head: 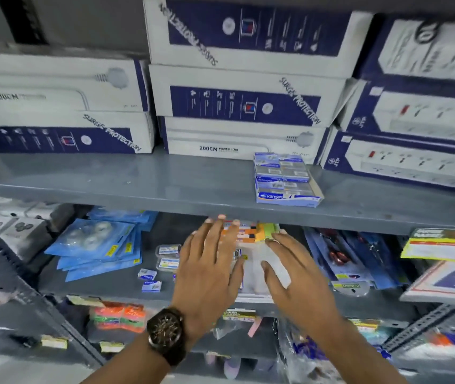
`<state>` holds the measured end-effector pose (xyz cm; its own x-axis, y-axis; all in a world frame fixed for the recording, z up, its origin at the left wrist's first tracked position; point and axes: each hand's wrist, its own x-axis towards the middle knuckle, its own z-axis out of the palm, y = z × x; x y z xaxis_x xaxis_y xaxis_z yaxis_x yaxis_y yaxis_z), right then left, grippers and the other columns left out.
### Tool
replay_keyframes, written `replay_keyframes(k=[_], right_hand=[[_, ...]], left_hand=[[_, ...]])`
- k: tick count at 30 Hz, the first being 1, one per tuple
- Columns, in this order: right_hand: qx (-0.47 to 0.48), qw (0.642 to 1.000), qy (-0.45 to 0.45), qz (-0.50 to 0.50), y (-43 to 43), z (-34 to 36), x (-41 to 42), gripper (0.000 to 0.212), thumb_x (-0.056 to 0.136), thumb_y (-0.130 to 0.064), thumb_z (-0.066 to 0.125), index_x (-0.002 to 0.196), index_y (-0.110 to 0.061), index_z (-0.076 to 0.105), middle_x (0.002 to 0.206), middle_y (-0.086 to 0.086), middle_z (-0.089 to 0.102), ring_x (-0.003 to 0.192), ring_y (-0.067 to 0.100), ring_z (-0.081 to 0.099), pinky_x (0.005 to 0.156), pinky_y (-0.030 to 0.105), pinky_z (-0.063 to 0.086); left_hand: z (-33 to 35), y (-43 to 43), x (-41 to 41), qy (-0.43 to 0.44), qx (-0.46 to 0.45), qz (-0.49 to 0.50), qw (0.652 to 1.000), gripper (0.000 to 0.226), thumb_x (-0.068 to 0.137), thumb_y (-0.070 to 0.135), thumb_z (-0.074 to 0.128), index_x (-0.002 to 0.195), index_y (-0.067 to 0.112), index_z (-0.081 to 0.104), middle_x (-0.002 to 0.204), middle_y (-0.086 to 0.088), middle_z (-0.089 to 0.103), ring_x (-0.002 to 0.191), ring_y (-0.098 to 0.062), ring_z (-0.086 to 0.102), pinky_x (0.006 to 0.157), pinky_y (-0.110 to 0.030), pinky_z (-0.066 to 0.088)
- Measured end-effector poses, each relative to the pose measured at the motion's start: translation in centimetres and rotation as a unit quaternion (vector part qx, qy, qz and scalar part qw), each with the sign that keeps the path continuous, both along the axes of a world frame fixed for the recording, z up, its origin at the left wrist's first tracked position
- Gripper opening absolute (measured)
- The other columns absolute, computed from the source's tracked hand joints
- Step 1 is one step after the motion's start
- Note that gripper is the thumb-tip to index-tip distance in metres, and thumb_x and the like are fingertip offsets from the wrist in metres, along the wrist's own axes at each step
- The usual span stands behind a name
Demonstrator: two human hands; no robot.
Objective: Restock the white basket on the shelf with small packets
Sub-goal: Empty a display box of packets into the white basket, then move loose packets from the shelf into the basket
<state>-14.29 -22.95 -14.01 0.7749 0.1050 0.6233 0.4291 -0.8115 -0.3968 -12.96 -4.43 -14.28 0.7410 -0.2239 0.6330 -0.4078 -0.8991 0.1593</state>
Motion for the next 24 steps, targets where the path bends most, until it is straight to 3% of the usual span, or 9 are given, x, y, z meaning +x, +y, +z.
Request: replay_keyframes(k=[3,7,9,12,14,16,18,21,24], right_hand=[[-0.015,0.994,-0.108,-0.009,-0.9,3.6,-0.7,0.037,0.083,-0.015,0.068,0.120,-0.010,0.063,0.130,0.004,0.059,0.128,0.016,0.049,0.111,0.027,0.034],[-0.006,0.988,-0.152,-0.033,-2.9,7.1,1.4,0.036,0.086,-0.017,0.066,0.120,-0.008,0.062,0.129,0.008,0.059,0.129,0.022,0.048,0.107,0.033,0.039],[-0.010,0.991,-0.124,-0.051,-3.9,8.3,3.3,0.036,0.088,-0.020,0.063,0.122,-0.008,0.061,0.130,0.007,0.057,0.130,0.023,0.045,0.109,0.032,0.038],[-0.045,0.993,-0.055,-0.091,-5.4,9.5,5.8,0.035,0.089,-0.026,0.057,0.119,-0.008,0.061,0.128,0.011,0.056,0.125,0.029,0.047,0.104,0.044,0.042],[-0.037,0.990,0.013,-0.132,-6.0,10.0,7.1,0.032,0.087,-0.030,0.056,0.104,-0.006,0.067,0.120,0.014,0.060,0.119,0.033,0.050,0.100,0.046,0.045],[-0.033,0.981,0.081,-0.174,-6.4,10.7,8.2,0.036,0.081,-0.039,0.049,0.073,-0.006,0.062,0.093,0.014,0.064,0.100,0.033,0.056,0.085,0.040,0.049],[-0.026,0.969,0.161,-0.186,-6.5,11.5,9.0,0.033,0.076,-0.040,0.048,0.058,-0.012,0.046,0.065,0.007,0.052,0.074,0.028,0.056,0.062,0.030,0.042],[0.032,0.961,0.217,-0.172,-6.0,11.9,10.1,0.029,0.078,-0.023,0.056,0.054,-0.013,0.043,0.052,0.002,0.045,0.053,0.022,0.050,0.045,0.023,0.030],[0.049,0.963,0.197,-0.175,-5.7,11.5,10.5,0.026,0.076,-0.017,0.056,0.055,-0.014,0.042,0.057,0.002,0.048,0.054,0.023,0.053,0.045,0.023,0.033]], left_hand=[[3.9,-1.0,0.1,-0.068,-0.015,-0.023,0.997,0.059,0.092,0.037,0.053,0.144,0.015,0.038,0.148,-0.012,0.042,0.135,-0.034,0.038,0.106,-0.050,0.037],[8.2,-2.5,2.9,-0.076,-0.035,-0.020,0.996,0.057,0.092,0.042,0.051,0.141,0.016,0.041,0.146,-0.011,0.044,0.133,-0.033,0.039,0.106,-0.049,0.037],[9.9,-3.2,4.7,-0.033,-0.047,0.008,0.998,0.055,0.090,0.047,0.050,0.136,0.018,0.045,0.144,-0.009,0.045,0.130,-0.031,0.040,0.105,-0.047,0.038],[12.1,-3.8,7.0,0.081,-0.051,0.044,0.994,0.051,0.085,0.052,0.049,0.123,0.019,0.055,0.137,-0.007,0.049,0.123,-0.031,0.042,0.100,-0.044,0.042],[12.7,-4.0,8.1,0.178,-0.049,0.063,0.981,0.043,0.079,0.051,0.049,0.101,0.017,0.064,0.121,-0.006,0.057,0.110,-0.031,0.049,0.091,-0.043,0.046],[13.2,-4.1,9.0,0.252,-0.075,0.064,0.963,0.031,0.068,0.046,0.049,0.070,0.016,0.060,0.098,-0.009,0.065,0.094,-0.033,0.057,0.076,-0.038,0.049],[13.3,-4.3,9.6,0.292,-0.096,0.048,0.950,0.022,0.061,0.038,0.048,0.057,0.016,0.045,0.082,-0.013,0.065,0.085,-0.035,0.061,0.061,-0.032,0.041],[13.9,-4.9,9.4,0.303,-0.108,0.035,0.946,0.017,0.066,0.026,0.051,0.053,0.018,0.046,0.065,-0.009,0.056,0.070,-0.029,0.055,0.055,-0.030,0.038],[13.5,-5.5,8.7,0.254,-0.110,0.059,0.959,0.021,0.076,0.024,0.051,0.076,0.007,0.064,0.086,-0.014,0.066,0.083,-0.031,0.060,0.071,-0.035,0.050]])
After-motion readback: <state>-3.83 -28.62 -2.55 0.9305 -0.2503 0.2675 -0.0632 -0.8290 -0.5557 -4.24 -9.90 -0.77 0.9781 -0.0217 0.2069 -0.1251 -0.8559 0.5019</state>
